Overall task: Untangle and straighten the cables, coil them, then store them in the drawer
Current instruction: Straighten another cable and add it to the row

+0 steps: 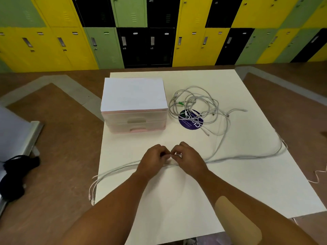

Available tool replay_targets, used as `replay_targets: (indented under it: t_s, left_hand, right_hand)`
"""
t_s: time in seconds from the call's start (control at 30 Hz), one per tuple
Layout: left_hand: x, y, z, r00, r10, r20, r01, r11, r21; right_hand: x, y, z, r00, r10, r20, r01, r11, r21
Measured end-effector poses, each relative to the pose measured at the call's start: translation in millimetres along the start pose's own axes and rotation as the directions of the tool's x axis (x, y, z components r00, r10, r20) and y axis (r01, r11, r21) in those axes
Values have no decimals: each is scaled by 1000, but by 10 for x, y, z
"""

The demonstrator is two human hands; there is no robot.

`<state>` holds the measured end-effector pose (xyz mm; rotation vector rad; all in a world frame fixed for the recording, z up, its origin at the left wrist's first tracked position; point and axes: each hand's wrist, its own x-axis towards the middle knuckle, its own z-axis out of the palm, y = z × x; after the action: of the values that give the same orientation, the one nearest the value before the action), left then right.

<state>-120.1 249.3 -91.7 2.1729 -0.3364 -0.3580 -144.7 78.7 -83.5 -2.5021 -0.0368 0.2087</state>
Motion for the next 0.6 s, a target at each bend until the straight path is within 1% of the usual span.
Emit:
replay_targets:
  t_s: [0.07, 0.23, 0.3, 0.47, 0.53, 0.6]
  left_hand:
    - [16, 11, 21, 1000, -17, 5, 17, 1000, -15]
    - [9, -26, 79, 1000, -5, 21, 4, 998, 70]
    - [13, -33, 107, 1000, -8, 15, 7, 997, 76]
    - [4, -54, 127, 1000, -18, -9, 19, 997, 69]
    - [6, -52, 124, 1000, -10, -12, 11, 996, 84]
    - [7, -52, 123, 1000, -1, -8, 1, 996, 92]
  right_hand:
    - [-5, 29, -4, 1000, 21, 13, -21, 1000, -17]
    - [-57, 147, -26, 985, 173, 31, -170, 983, -75]
    - [-74, 206, -47, 986, 165, 39, -161, 983, -86]
    - [-123, 373, -138, 997, 64, 40, -59, 993, -107]
    - [-143, 434, -212, 996, 85, 27, -81, 989, -126]
    - [-166, 488, -288, 990, 140, 6, -137, 977, -162]
